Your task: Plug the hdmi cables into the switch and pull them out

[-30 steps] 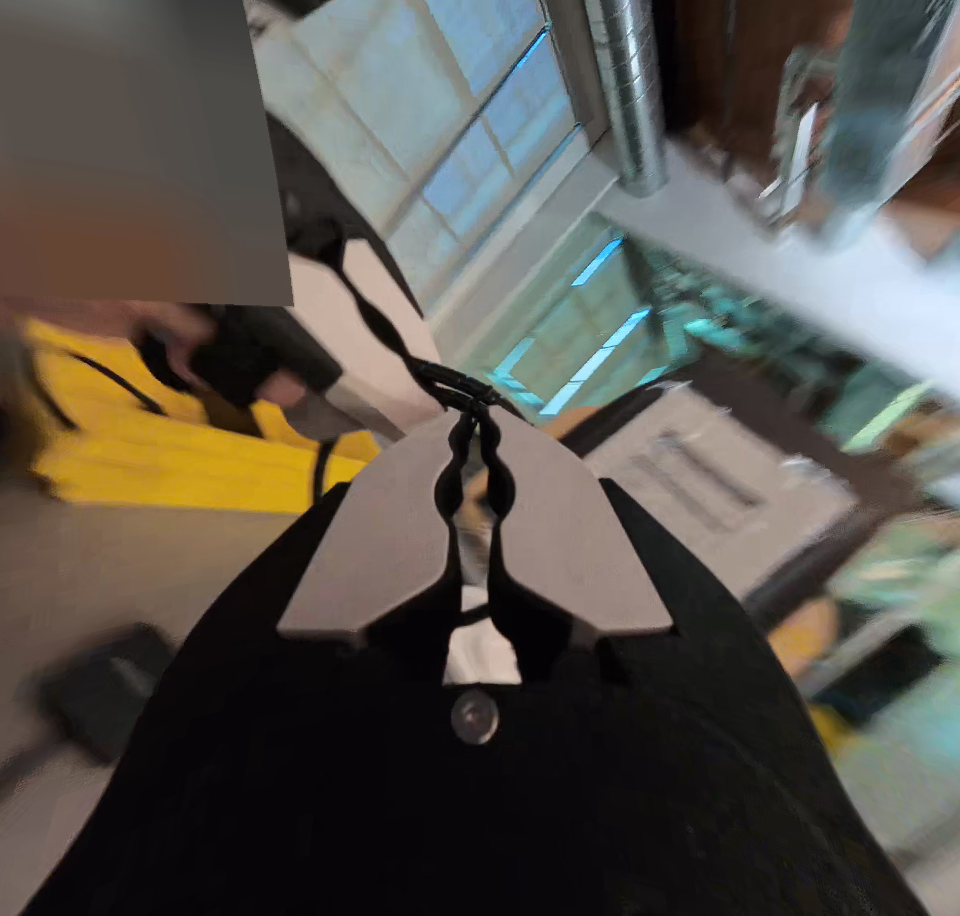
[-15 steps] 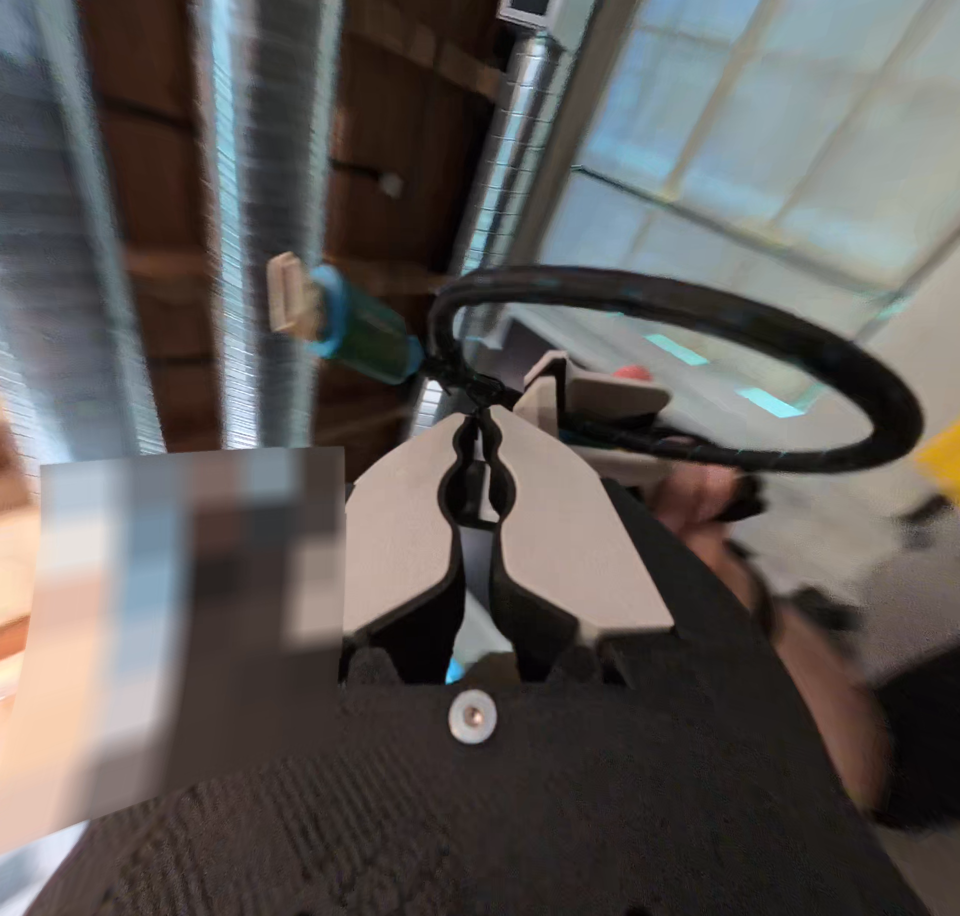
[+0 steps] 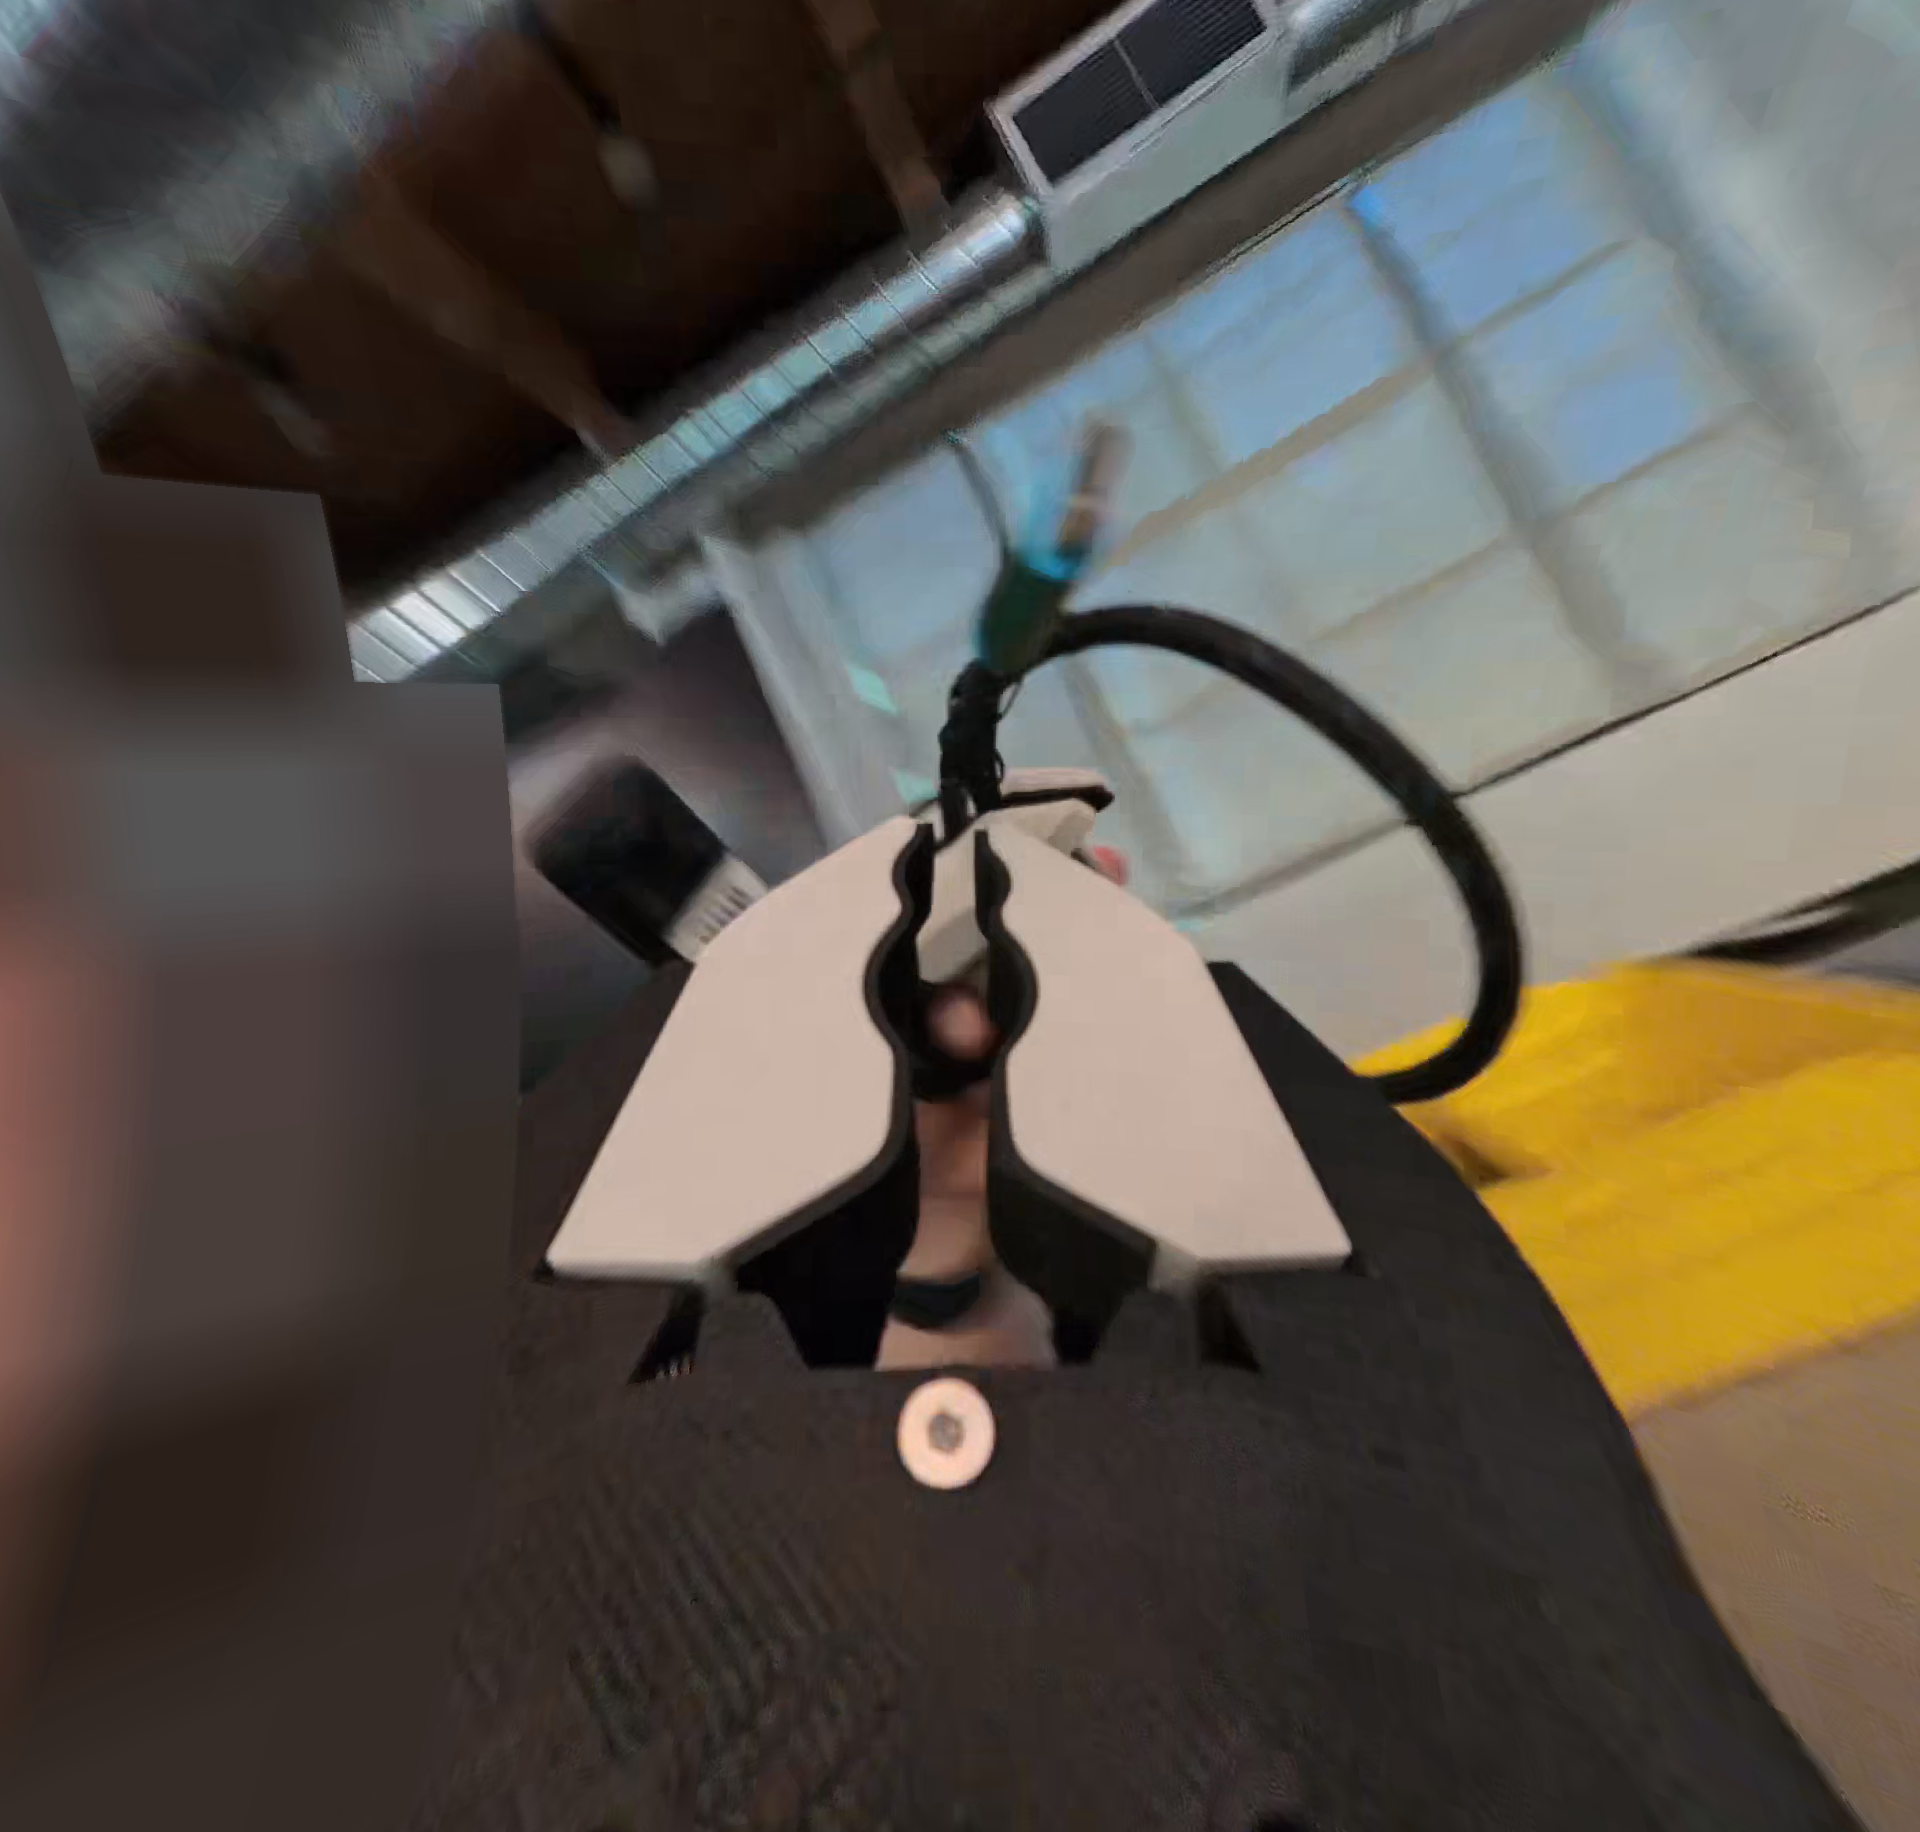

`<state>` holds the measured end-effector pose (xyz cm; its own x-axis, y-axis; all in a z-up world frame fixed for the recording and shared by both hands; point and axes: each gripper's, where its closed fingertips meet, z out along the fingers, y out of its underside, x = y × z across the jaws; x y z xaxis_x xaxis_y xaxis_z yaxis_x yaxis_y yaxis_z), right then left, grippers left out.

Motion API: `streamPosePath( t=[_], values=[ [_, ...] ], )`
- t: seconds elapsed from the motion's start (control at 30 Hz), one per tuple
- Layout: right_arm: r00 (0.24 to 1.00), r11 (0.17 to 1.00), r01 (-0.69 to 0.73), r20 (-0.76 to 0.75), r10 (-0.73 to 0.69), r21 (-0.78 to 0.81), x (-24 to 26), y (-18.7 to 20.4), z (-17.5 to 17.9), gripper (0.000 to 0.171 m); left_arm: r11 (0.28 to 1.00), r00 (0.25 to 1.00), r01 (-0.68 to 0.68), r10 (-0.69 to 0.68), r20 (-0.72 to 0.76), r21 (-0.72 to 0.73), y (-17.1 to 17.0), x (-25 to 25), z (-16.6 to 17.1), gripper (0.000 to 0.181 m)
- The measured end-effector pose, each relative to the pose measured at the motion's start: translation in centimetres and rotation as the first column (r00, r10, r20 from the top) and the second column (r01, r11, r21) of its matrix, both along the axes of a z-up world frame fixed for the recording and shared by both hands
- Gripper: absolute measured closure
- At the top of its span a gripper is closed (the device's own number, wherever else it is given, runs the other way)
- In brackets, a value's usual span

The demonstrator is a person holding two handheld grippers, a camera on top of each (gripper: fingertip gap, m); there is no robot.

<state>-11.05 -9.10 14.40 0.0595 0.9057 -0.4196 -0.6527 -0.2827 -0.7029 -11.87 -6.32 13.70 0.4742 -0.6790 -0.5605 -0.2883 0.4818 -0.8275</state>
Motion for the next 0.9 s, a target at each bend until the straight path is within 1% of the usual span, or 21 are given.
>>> streamPosePath(
  t=[0.03, 0.07, 0.1, 0.13, 0.17, 0.2, 0.27, 0.3, 0.37, 0.4, 0.43, 0.47, 0.6, 0.7, 0.8, 0.9],
  values=[
    [0.975, 0.978, 0.169, 0.122, -0.184, 0.122, -0.1, -0.1, 0.0, 0.164, 0.999, 1.000, 0.016, -0.017, -0.006, -0.040, -0.1, -0.1, -0.1, 0.178],
    [0.906, 0.915, 0.298, 0.221, -0.361, 0.273, -0.3, -0.4, 0.1, 0.162, 0.996, 0.999, 0.037, -0.039, -0.018, -0.082, -0.2, -0.1, -0.4, 0.177],
    [0.805, 0.819, 0.382, 0.281, -0.523, 0.428, -0.4, -0.7, 0.3, 0.156, 0.990, 0.997, 0.058, -0.063, -0.036, -0.126, -0.3, -0.1, -0.8, 0.178],
    [0.686, 0.695, 0.434, 0.290, -0.668, 0.573, -0.3, -1.1, 0.7, 0.148, 0.982, 0.995, 0.073, -0.084, -0.055, -0.173, -0.5, -0.1, -1.3, 0.177],
    [0.558, 0.552, 0.447, 0.264, -0.787, 0.704, -0.1, -1.5, 1.0, 0.145, 0.972, 0.992, 0.084, -0.102, -0.069, -0.219, -0.6, -0.1, -1.7, 0.177],
    [0.452, 0.425, 0.419, 0.221, -0.864, 0.802, 0.0, -1.9, 1.3, 0.143, 0.962, 0.990, 0.097, -0.119, -0.074, -0.257, -0.7, -0.1, -2.0, 0.178],
    [0.298, 0.210, 0.248, 0.132, -0.945, 0.946, -0.5, -2.7, 0.6, 0.141, 0.939, 0.986, 0.122, -0.153, -0.071, -0.322, -1.0, 0.0, -2.4, 0.177],
    [0.198, 0.115, 0.158, 0.083, -0.977, 0.981, -0.4, -2.4, -0.1, 0.139, 0.926, 0.983, 0.133, -0.169, -0.072, -0.353, -1.2, 0.1, -2.7, 0.178],
    [0.019, -0.017, -0.047, -0.017, -1.000, 0.999, -0.5, -1.3, -1.7, 0.138, 0.904, 0.977, 0.148, -0.197, -0.083, -0.401, -1.5, 0.1, -3.2, 0.177],
    [-0.056, -0.076, -0.087, -0.082, -0.995, 0.993, -0.2, -0.7, -1.8, 0.140, 0.895, 0.974, 0.152, -0.208, -0.091, -0.419, -1.7, 0.2, -3.5, 0.177],
    [-0.092, -0.101, -0.104, -0.111, -0.990, 0.989, -0.1, -0.3, -1.9, 0.142, 0.888, 0.972, 0.156, -0.217, -0.094, -0.433, -1.8, 0.3, -3.6, 0.177],
    [-0.096, -0.087, -0.119, -0.099, -0.990, 0.989, -0.3, 0.0, -2.3, 0.142, 0.881, 0.970, 0.160, -0.225, -0.097, -0.446, -1.9, 0.3, -3.8, 0.177],
    [-0.120, -0.125, -0.125, -0.140, -0.983, 0.984, -0.4, 0.2, -2.4, 0.148, 0.870, 0.967, 0.152, -0.230, -0.114, -0.469, -1.9, 0.4, -4.4, 0.177],
    [-0.111, -0.135, -0.126, -0.150, -0.982, 0.983, -0.7, 0.0, -2.5, 0.156, 0.865, 0.962, 0.142, -0.235, -0.138, -0.480, -1.9, 0.6, -5.0, 0.177],
    [-0.132, -0.133, -0.160, -0.155, -0.979, 0.978, -0.8, 0.3, -2.9, 0.164, 0.865, 0.960, 0.136, -0.236, -0.153, -0.484, -1.9, 0.9, -5.4, 0.177],
    [-0.114, -0.089, -0.101, -0.100, -0.988, 0.991, -0.7, 0.3, -2.7, 0.165, 0.868, 0.962, 0.135, -0.230, -0.147, -0.477, -1.7, 0.9, -5.3, 0.177]
  ],
)
